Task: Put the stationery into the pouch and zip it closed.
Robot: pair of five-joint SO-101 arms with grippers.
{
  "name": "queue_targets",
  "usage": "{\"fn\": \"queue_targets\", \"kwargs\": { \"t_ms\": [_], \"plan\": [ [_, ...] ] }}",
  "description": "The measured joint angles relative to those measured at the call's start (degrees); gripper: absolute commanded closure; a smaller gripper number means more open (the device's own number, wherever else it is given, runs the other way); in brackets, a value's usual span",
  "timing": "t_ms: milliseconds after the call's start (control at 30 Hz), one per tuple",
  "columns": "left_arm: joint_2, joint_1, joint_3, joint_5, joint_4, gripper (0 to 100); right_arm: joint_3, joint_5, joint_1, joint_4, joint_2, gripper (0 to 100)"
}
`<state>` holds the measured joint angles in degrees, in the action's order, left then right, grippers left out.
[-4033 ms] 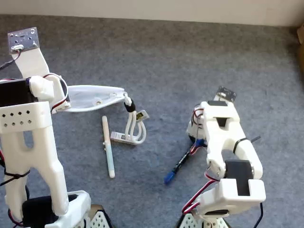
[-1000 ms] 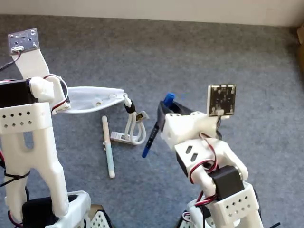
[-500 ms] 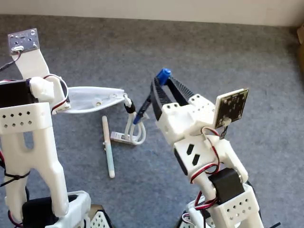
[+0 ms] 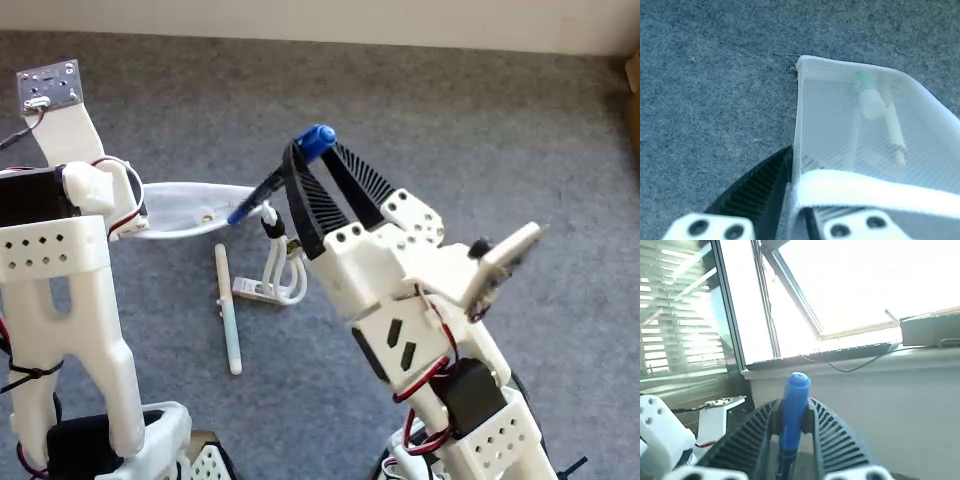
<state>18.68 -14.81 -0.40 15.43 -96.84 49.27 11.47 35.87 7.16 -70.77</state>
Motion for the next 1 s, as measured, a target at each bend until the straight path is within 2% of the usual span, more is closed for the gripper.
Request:
{"fn": "queue_targets", "kwargs": {
  "t_ms": [300,600,1000],
  "plan": [
    [0.0,0.0,0.0,0.0,0.1,99,0.0,0.0,0.2,-4.6,0.3,99.1],
    [0.0,0.0,0.0,0.0,0.1,99,0.0,-0.3,0.5,-8.3,6.6,99.1],
    [0.0,0.0,0.0,0.0,0.1,99,0.0,-17.7,8.7,-8.4,9.2,99.1]
  ]
}}
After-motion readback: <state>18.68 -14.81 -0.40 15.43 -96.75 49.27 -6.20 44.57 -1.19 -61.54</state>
